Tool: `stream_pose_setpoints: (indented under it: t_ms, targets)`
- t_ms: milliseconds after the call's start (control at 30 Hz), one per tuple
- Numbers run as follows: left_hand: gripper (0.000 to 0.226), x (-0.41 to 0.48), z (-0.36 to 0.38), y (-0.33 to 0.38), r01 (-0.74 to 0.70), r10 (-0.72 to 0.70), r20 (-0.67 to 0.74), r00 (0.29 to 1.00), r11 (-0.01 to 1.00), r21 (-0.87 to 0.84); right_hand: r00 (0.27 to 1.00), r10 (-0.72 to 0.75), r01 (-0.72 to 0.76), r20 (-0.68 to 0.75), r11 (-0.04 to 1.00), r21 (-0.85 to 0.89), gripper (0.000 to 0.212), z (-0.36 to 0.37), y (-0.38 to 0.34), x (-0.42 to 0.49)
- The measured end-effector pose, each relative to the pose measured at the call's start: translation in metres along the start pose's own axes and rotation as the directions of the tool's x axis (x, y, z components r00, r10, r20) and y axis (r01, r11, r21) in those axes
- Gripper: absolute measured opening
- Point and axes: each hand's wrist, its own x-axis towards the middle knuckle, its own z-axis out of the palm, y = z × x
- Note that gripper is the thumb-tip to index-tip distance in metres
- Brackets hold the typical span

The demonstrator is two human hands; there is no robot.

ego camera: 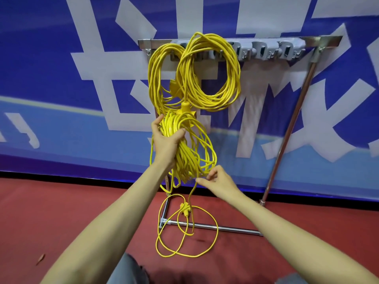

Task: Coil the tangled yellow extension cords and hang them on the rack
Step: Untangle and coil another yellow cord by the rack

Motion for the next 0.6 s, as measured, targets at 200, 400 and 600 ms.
stream_pose_setpoints:
  t_ms: [200, 400, 600]
  targets:
    - [0.072, 0.01, -0.002, 0.003, -0.017, 0.013, 0.115, 0.993, 0.999, 0.033, 0.992, 0.095, -0.084, -0.081, 0.987, 0.137, 0.049, 0.031, 0.017, 0.0]
    - [0.074, 0.009, 0.007, -0.002, -0.141, 0.106, 0.235, 0.966, 0.98, 0.138, 0.995, 0.098, -0.081, -0.022, 0.915, 0.394, 0.024, 0.058, 0.026, -0.003]
    - [0.073, 0.012, 0.009, 0.004, -0.137, 0.126, 0.228, 0.966, 0.99, 0.035, 0.997, -0.062, 0.07, -0.048, 0.978, 0.195, 0.011, 0.045, 0.031, 0.009]
